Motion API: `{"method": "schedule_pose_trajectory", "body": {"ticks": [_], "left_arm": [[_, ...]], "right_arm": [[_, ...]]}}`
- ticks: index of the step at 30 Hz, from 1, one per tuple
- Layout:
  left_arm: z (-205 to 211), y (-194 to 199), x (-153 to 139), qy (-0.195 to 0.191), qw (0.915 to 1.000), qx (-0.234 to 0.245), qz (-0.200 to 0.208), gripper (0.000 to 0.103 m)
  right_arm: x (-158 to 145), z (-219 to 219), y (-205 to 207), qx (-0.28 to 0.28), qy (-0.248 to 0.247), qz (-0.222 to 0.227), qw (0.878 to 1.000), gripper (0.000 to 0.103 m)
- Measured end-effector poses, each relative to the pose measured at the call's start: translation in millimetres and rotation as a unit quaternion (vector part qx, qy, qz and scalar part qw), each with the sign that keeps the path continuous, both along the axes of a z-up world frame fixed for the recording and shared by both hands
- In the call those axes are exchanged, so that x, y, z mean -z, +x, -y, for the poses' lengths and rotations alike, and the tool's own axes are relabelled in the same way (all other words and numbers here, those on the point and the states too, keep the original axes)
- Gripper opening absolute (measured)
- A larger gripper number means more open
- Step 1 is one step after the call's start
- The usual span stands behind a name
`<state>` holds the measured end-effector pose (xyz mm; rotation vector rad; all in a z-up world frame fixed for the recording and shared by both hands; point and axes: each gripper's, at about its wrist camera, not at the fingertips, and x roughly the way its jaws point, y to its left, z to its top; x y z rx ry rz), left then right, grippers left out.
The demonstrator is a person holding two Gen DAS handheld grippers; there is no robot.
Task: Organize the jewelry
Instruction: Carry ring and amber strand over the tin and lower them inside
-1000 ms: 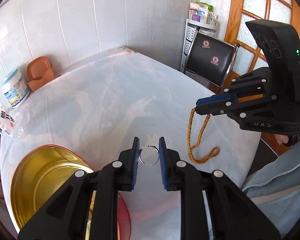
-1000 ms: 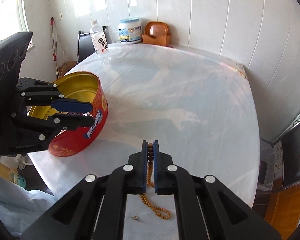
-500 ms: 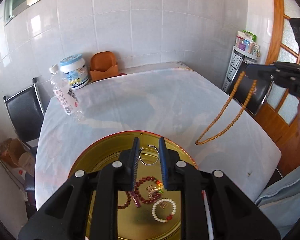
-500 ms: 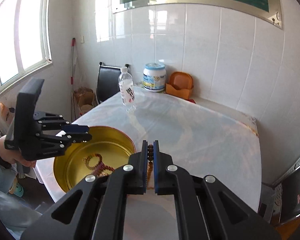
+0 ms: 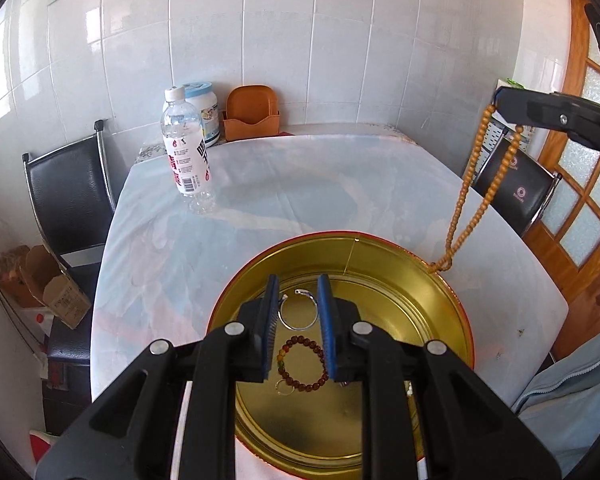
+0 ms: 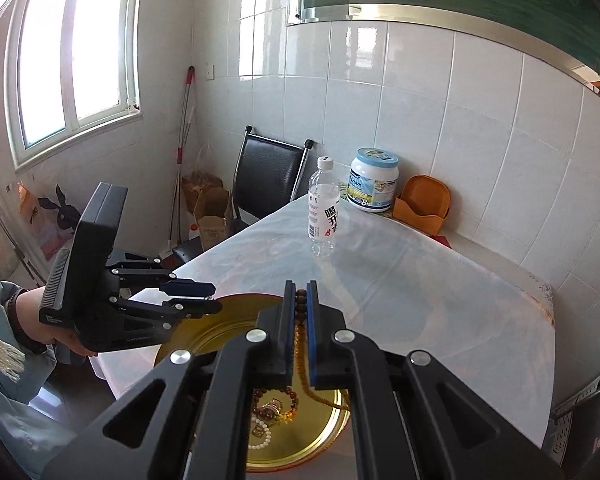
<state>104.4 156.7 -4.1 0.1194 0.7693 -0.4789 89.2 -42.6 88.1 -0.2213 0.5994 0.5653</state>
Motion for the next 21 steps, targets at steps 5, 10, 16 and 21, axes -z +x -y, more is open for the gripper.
{"method": "schedule_pose_trajectory", "body": {"ticks": [5, 10, 16, 21], "left_arm": [[-13, 7, 9, -0.003, 0.9999, 0.014, -0.009, 0.02], [-19, 15, 19, -0.011, 0.9992, 0.034, -0.02, 0.02], [-3, 22, 49, 0.022, 0.9949, 0.077, -0.06, 0.02], [19, 15, 79, 0.042, 0.9842, 0.13, -0.113, 0.02]], "right_arm": [[-3, -21, 6, 0.0, 0.007, -0.002, 1.0, 0.006], [13, -36, 11, 0.009, -0.022, -0.011, 1.0, 0.006], [78, -30, 26, 0.05, -0.055, -0.098, 0.992, 0.006], [133, -31, 23, 0.051, -0.11, -0.19, 0.974, 0.006]]}}
